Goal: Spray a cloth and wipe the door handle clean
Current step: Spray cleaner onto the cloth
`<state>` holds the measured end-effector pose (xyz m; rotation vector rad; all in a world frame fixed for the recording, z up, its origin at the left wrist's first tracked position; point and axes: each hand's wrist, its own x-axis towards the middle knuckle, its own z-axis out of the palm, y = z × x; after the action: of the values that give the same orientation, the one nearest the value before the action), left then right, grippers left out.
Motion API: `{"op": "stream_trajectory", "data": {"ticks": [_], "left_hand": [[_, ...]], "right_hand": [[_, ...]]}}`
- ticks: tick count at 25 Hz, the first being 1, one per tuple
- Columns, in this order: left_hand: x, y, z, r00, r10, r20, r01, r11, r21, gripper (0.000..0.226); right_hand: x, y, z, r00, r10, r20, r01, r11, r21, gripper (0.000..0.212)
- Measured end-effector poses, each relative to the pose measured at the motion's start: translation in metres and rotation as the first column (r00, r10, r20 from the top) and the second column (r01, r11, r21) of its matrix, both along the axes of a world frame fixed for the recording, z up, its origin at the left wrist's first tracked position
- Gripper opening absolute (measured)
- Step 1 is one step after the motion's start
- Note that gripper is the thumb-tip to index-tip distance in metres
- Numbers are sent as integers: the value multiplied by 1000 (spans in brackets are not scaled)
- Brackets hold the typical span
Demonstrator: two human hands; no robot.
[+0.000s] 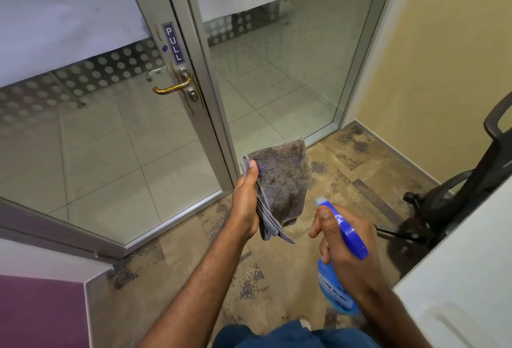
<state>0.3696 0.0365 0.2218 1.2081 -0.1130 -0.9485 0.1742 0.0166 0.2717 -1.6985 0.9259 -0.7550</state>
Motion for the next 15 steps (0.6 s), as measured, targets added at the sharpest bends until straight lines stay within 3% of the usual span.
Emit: {"op": "stream_trajectory", "data": {"ticks": [6,15], "left_hand": [[-11,-10,-4,999,0,-33,-1,1000,-29,60],[-26,-19,-1,999,25,-43,-25,1000,-9,47]], "right_hand": [[-11,0,-5,995,92,27,-93,995,39,74],[-36,-8,-10,1000,13,15,-14,1000,25,75]]}}
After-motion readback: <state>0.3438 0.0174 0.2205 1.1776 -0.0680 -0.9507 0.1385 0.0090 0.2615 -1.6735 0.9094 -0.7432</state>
